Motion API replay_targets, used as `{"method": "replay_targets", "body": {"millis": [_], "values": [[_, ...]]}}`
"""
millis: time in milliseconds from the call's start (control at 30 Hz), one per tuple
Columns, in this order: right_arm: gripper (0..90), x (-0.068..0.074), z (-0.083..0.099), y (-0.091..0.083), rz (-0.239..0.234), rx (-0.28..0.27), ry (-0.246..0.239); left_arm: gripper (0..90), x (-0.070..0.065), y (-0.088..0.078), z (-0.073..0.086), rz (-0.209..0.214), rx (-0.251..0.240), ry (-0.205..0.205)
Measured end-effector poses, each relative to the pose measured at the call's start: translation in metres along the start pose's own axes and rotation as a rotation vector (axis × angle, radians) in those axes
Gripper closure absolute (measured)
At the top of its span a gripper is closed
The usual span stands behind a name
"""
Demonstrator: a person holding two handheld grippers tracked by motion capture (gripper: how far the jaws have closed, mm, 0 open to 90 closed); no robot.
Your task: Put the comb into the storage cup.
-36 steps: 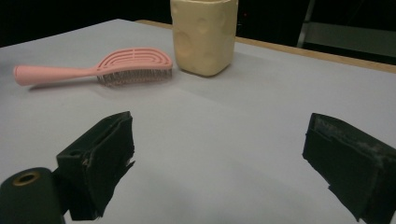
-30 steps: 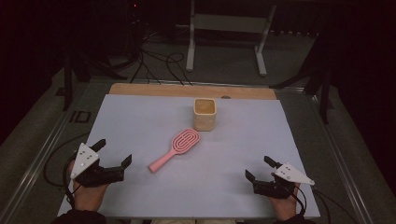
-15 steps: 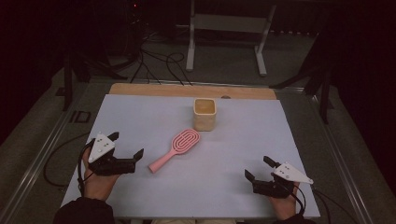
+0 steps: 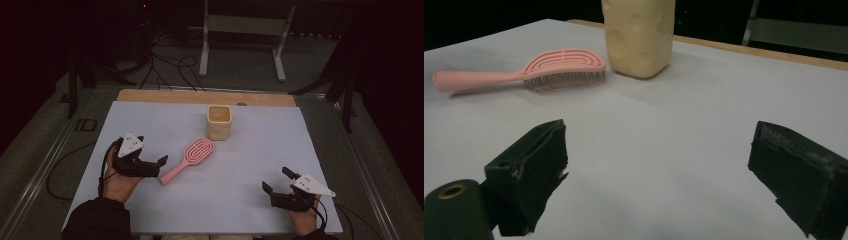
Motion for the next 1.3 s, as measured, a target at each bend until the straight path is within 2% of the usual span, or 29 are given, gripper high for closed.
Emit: {"method": "replay_targets", "body": {"millis": [433,633,867,1167,1300], "values": [[8.6,0.000,0.000,0.001,-0.004,-0.001,0.004,0.0,0.001,0.023,0.004,0.028,0.068,-0.009],[8.6,0.002,0.001,0.001,-0.008,0.000,0.004,0.0,0.003,0.032,0.006,0.041,0.085,-0.032],[8.6,0.004,0.002,0.003,-0.015,0.007,-0.003,0.0,0.003,0.043,0.009,0.034,0.128,-0.025],[8.6,0.004,0.001,0.003,-0.016,0.006,-0.002,0.0,-0.001,0.055,0.009,0.049,0.177,-0.007],[8.6,0.005,0.002,0.004,-0.017,0.007,-0.002,0.0,-0.001,0.062,0.010,0.061,0.200,-0.013]]}}
Point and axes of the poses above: each handheld gripper's, and its own axes: y roughly forward along the jaws, z roughly out of its underside, x roughly to its left, the point moved 7 cm from there along y, roughly forward along the jaws, and after that the axes turned 5 degrees about -x, right-handed, at the moved point
